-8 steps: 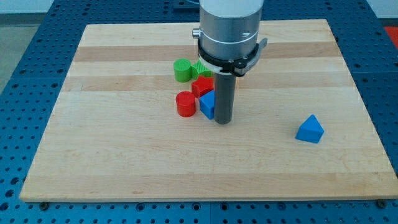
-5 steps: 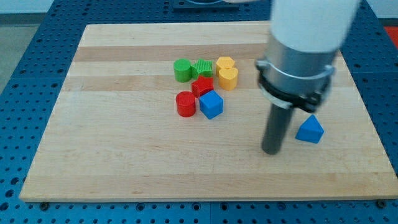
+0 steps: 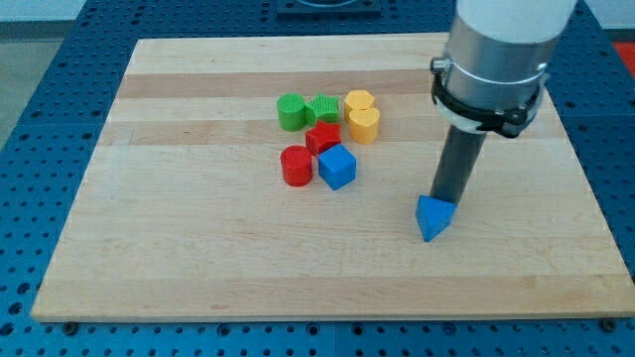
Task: Slide the triangle near to the cube
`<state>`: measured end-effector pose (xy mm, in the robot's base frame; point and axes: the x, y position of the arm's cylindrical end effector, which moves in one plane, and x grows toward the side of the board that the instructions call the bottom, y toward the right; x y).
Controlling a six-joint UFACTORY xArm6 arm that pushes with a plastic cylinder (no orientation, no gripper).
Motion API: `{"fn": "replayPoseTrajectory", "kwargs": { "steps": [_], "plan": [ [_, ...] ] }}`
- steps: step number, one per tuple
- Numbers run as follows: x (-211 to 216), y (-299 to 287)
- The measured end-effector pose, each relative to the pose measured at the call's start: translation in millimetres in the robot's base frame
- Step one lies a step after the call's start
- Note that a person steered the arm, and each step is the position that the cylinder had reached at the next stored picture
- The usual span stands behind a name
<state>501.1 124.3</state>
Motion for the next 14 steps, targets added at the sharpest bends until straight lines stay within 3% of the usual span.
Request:
{"fn": "replayPoseTrajectory", "kwargs": {
  "steps": [2,3,4,5,6,8,9,14],
  "plan": [
    [30,72],
    [61,46],
    [52,-9],
    [-8,-25],
    [-47,-26],
    [-46,28],
    [-85,35],
    [-34,-12]
  ]
}}
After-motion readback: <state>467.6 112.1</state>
